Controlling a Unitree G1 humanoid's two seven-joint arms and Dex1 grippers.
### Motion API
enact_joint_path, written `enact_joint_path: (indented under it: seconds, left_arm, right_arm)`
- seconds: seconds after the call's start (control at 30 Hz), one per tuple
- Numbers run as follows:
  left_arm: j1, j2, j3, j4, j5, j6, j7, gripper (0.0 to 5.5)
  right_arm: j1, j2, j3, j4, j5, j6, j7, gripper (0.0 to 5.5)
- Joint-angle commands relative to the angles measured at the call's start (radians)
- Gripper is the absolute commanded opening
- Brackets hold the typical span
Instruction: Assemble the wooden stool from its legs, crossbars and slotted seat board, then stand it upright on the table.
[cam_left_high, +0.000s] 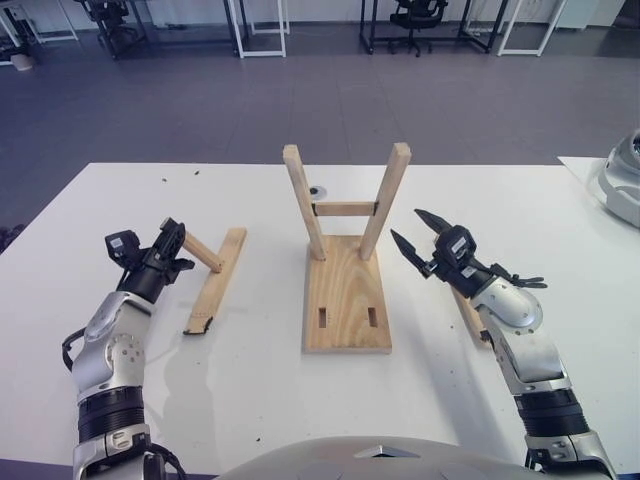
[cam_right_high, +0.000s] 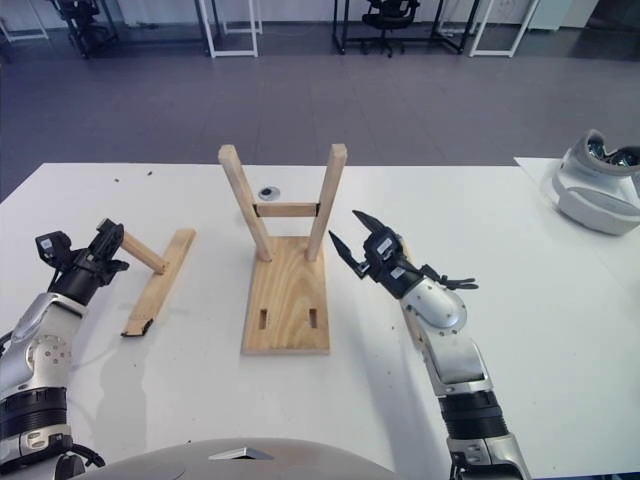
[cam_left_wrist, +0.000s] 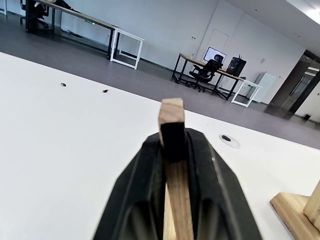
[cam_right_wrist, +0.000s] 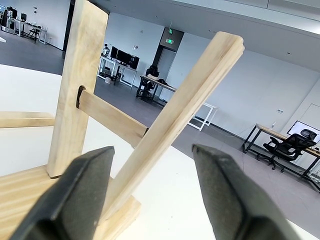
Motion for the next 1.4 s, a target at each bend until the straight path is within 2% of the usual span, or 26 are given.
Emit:
enact_joint_path:
  seconds: [0.03, 0.3, 0.53, 0.87, 0.9, 1.13, 1.3, 1.4]
  left_arm:
    - [0.092, 0.028, -0.116, 0.087, 0.188, -0.001, 0.025, 0.41]
    - [0.132, 0.051, -0.251, 0.198, 0.324, -0.123, 0.014, 0.41]
    - [0.144, 0.077, -0.304, 0.194, 0.368, -0.161, 0.035, 0.4]
    - [0.086, 0.088, -0.268, 0.146, 0.308, -0.13, 0.035, 0.4]
    - [0.075, 0.09, -0.256, 0.119, 0.291, -0.127, 0.032, 0.76]
    - [0.041, 0.153, -0.224, 0.011, 0.289, -0.031, -0.022, 2.05]
    - [0.073, 0.263, -0.248, -0.037, 0.263, 0.129, -0.178, 2.79]
    - [0.049, 0.338, -0.257, -0.005, 0.282, 0.157, -0.273, 3.2]
  right_arm:
    - [0.009, -0.011, 0.005, -0.011, -0.022, -0.006, 0.0, 2.9]
    - [0.006, -0.017, 0.016, -0.012, -0.049, -0.016, 0.002, 2.9]
    - [0.0, -0.024, 0.023, -0.01, -0.058, -0.023, 0.006, 2.9]
    - [-0.021, -0.028, 0.03, 0.002, -0.062, -0.033, 0.004, 2.9]
    - [-0.021, -0.028, 0.03, 0.003, -0.062, -0.033, 0.002, 2.9]
    - [-0.023, -0.015, 0.033, 0.007, -0.073, -0.038, -0.008, 2.9]
    - [-0.016, -0.016, 0.033, 0.008, -0.076, -0.039, -0.007, 2.9]
    - [-0.017, -0.014, 0.034, 0.016, -0.078, -0.043, -0.008, 2.9]
